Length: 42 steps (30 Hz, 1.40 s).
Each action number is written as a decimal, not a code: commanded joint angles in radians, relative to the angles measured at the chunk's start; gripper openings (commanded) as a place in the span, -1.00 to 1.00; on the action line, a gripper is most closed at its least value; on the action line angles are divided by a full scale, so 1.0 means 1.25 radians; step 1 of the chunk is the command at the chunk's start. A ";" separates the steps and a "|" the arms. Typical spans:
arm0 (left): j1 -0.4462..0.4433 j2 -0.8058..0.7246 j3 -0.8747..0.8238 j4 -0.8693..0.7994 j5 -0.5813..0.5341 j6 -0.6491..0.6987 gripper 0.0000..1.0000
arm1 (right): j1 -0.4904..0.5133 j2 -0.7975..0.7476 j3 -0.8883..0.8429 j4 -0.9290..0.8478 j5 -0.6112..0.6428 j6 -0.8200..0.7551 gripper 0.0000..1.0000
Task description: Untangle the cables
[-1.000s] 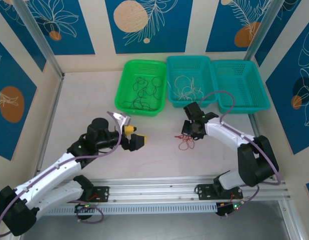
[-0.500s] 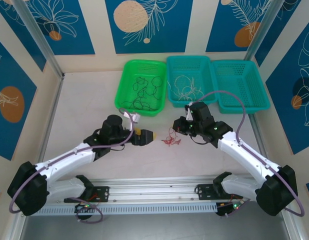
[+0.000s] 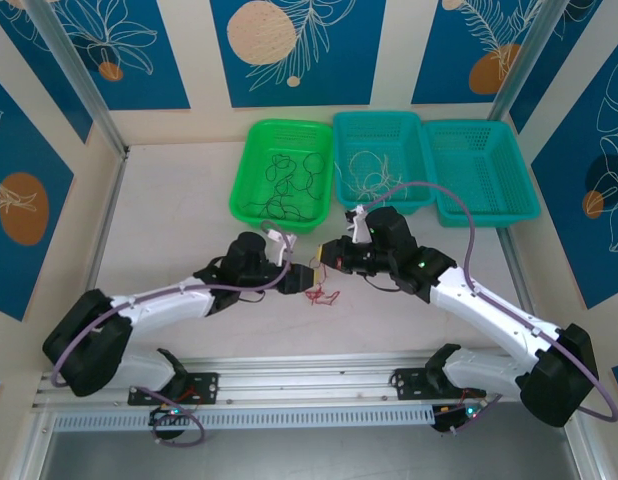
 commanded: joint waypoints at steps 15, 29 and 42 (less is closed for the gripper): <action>0.056 -0.138 -0.103 -0.161 -0.250 0.050 -1.00 | -0.381 -0.320 -0.048 -0.301 0.033 0.049 -0.40; 0.071 -0.278 0.034 -0.187 -0.062 0.120 -1.00 | -0.029 -0.174 -0.147 -0.056 0.126 -0.043 0.21; 0.071 -0.335 0.132 -0.261 -0.092 0.106 -1.00 | 0.094 0.123 -0.094 0.292 0.100 -0.049 0.34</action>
